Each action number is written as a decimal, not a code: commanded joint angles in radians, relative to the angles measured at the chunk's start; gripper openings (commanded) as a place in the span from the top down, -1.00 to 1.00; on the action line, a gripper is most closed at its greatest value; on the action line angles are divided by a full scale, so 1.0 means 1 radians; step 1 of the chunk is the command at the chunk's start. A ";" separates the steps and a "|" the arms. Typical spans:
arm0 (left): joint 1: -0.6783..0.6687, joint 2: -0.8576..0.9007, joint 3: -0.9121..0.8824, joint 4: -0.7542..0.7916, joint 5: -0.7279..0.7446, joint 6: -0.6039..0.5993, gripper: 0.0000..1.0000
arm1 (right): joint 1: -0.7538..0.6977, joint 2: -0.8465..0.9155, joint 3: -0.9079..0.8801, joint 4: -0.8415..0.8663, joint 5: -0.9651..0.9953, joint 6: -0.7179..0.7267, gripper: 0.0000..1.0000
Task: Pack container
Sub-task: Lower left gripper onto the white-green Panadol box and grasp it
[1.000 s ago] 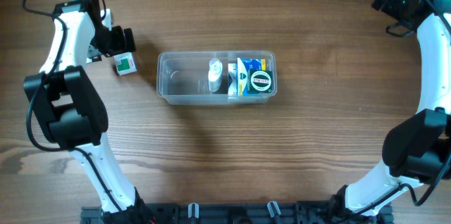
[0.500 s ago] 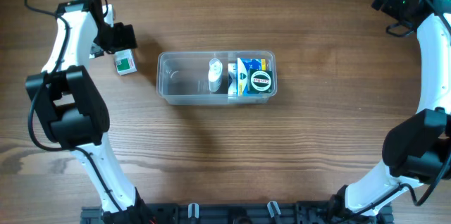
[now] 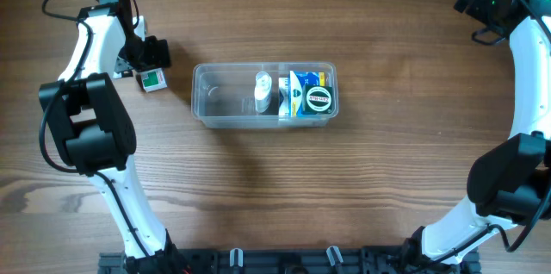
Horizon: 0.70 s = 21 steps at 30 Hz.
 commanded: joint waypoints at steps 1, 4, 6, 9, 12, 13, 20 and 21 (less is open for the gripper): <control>-0.001 0.010 0.001 0.000 -0.019 0.011 -0.75 | 0.003 0.006 -0.001 0.003 -0.009 -0.009 -0.99; -0.001 0.011 0.001 0.000 -0.023 0.012 -0.73 | 0.003 0.006 -0.001 0.002 -0.009 -0.009 -0.99; -0.001 0.011 0.001 -0.001 -0.023 0.011 -0.73 | 0.003 0.006 -0.001 0.002 -0.009 -0.010 -1.00; -0.001 0.011 0.001 0.000 -0.023 0.011 -0.73 | 0.003 0.006 -0.001 0.003 -0.009 -0.009 -0.99; -0.001 0.011 0.001 -0.001 -0.045 0.011 -0.74 | 0.003 0.006 -0.001 0.003 -0.009 -0.009 -1.00; -0.001 0.011 0.001 -0.001 -0.045 0.011 -0.74 | 0.003 0.006 -0.001 0.003 -0.009 -0.009 -0.99; -0.001 0.017 0.001 0.006 -0.044 0.011 -0.74 | 0.003 0.006 -0.001 0.003 -0.009 -0.010 -1.00; -0.001 0.017 0.001 0.007 -0.044 0.011 -0.74 | 0.003 0.006 -0.001 0.003 -0.009 -0.009 -1.00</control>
